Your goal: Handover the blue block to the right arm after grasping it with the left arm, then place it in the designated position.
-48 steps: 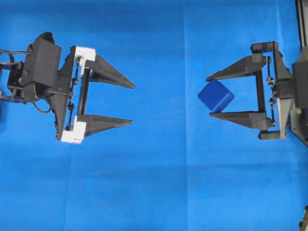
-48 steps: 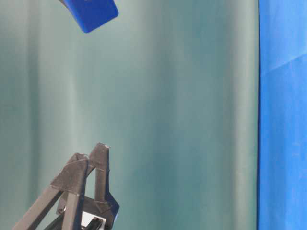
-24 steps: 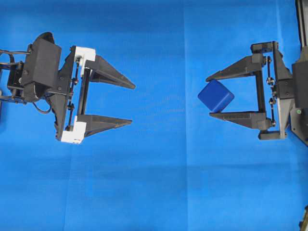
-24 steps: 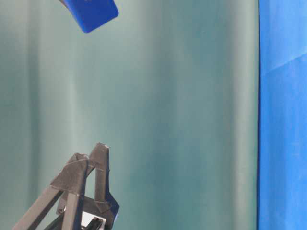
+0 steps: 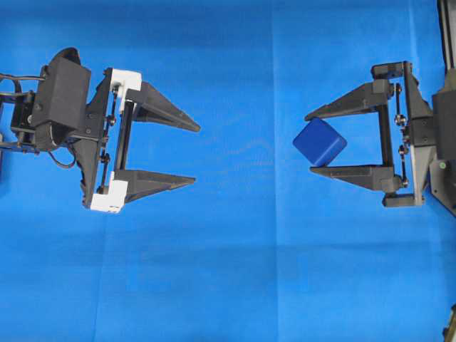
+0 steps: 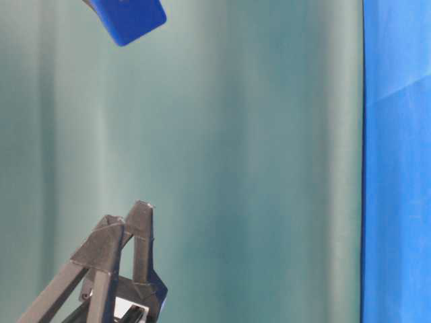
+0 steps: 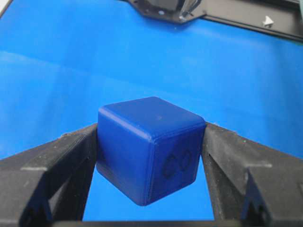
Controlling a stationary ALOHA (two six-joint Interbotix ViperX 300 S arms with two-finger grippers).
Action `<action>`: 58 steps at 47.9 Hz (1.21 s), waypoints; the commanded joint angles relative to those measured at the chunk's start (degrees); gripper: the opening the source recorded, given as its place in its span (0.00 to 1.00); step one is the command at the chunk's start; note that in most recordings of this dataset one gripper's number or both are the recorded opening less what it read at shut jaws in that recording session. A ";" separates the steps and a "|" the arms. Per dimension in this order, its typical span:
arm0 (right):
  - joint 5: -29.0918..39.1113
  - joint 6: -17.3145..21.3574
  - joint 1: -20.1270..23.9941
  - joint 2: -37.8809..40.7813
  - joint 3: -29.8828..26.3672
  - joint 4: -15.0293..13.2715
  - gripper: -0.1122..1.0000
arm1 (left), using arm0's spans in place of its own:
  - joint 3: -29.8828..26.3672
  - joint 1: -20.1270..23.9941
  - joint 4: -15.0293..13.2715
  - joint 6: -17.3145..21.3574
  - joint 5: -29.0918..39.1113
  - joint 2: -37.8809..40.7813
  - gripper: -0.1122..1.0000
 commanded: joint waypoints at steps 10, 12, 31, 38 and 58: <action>-0.18 0.09 -0.09 -0.35 -1.23 0.00 0.56 | -1.14 -0.09 0.09 0.09 -0.35 -0.97 0.94; -0.18 0.09 -0.09 -0.35 -1.23 0.09 0.57 | -1.14 -0.09 0.09 0.09 -0.35 -0.97 0.94; 5.80 0.26 -0.09 -0.35 -1.23 1.93 0.56 | -1.23 -0.09 0.09 0.00 -0.35 -0.97 0.94; 9.84 0.26 -0.09 -0.18 -1.23 3.25 0.56 | -1.32 -0.09 0.18 -0.09 -0.26 -0.97 0.94; 15.73 0.26 -0.09 0.09 -1.23 4.22 0.56 | -1.49 0.09 0.09 0.09 -0.35 -0.97 0.94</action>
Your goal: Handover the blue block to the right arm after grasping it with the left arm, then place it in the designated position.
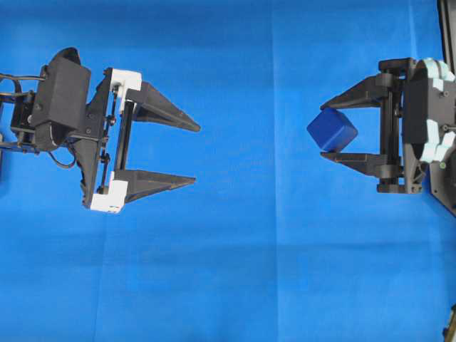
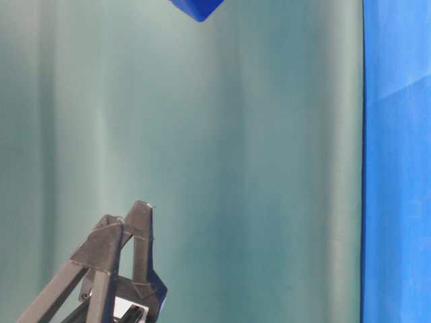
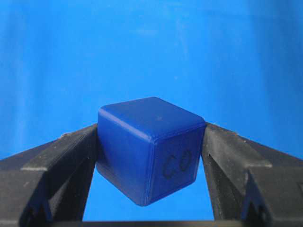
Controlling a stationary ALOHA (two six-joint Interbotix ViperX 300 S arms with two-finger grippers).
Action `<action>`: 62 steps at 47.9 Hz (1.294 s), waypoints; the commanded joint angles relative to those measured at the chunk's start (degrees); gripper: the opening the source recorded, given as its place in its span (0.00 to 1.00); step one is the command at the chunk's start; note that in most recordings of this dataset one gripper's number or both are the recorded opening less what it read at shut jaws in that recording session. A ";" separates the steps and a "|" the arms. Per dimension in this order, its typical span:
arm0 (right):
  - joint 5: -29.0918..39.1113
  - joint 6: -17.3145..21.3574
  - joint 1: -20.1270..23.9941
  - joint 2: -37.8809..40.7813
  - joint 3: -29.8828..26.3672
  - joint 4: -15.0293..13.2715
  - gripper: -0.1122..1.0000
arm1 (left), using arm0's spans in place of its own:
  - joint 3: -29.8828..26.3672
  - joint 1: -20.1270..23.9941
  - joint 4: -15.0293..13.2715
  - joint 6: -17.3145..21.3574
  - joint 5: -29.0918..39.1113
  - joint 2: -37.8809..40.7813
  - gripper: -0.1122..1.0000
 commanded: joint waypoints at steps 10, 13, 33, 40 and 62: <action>-0.09 0.09 -0.09 -0.09 -1.23 0.18 0.56 | -1.41 0.09 0.09 0.18 -0.35 -0.97 0.94; -0.09 0.09 -0.09 -0.09 -1.23 0.18 0.56 | -1.32 0.09 0.00 0.18 -0.35 -0.97 0.94; -0.18 0.09 0.00 -0.09 -1.23 0.18 0.56 | -1.32 0.09 0.00 0.18 -0.26 -0.97 0.94; -0.18 0.09 -0.09 -0.09 -1.23 0.26 0.57 | -1.32 0.09 0.00 0.18 -0.18 -0.97 0.94; -3.52 0.09 0.00 2.72 -0.97 0.26 0.56 | -1.41 0.09 0.09 0.18 0.26 -0.97 0.94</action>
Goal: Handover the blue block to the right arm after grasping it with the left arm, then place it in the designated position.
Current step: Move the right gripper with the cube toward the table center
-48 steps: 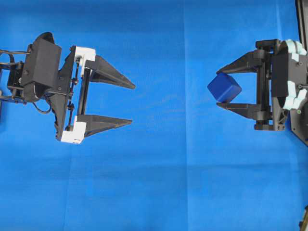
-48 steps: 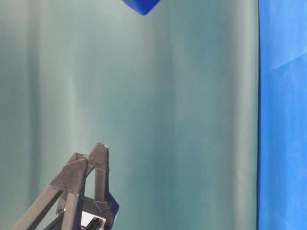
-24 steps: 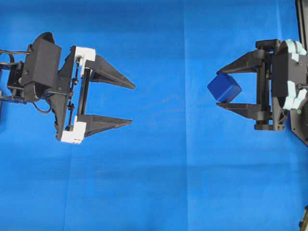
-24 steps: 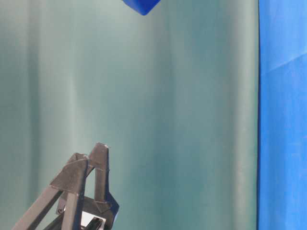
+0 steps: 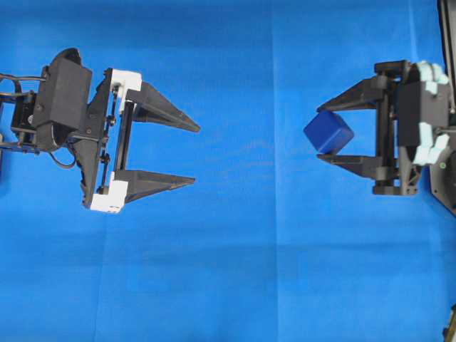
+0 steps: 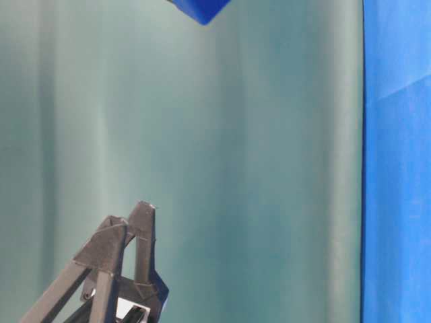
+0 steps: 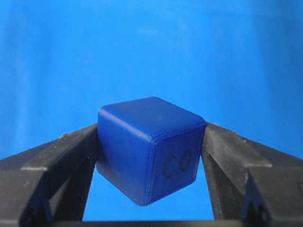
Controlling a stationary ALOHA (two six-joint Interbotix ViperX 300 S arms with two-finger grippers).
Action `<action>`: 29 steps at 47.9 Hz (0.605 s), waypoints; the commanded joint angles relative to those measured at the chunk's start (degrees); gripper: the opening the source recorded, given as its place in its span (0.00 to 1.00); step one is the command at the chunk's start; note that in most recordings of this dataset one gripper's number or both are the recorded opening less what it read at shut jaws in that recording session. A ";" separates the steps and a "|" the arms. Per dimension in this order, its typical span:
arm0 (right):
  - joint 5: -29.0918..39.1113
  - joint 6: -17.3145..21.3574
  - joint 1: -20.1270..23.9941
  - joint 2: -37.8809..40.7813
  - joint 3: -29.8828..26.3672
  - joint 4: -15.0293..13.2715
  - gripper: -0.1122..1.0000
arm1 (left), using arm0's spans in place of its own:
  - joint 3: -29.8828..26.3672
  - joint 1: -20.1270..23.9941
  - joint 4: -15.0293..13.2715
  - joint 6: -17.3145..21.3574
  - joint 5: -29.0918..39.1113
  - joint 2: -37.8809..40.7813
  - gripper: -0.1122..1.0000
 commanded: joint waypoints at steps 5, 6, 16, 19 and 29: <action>-4.83 0.09 0.00 3.96 -0.97 0.09 0.56 | -1.41 0.09 0.00 0.00 -0.26 -0.88 0.94; -5.45 0.09 -0.09 4.66 -1.05 0.09 0.56 | -1.41 0.09 0.00 0.00 -0.26 -0.88 0.94; -12.22 0.09 -0.26 13.45 -2.29 0.00 0.56 | -1.41 0.09 0.00 -0.09 -0.26 -0.88 0.94; -13.71 0.09 -0.44 16.52 -2.90 -0.09 0.56 | -1.41 0.09 0.00 -0.09 -0.26 -0.88 0.94; -18.11 0.00 -2.46 26.63 -6.42 -0.09 0.57 | -1.32 0.09 0.00 -0.09 -0.26 -0.88 0.94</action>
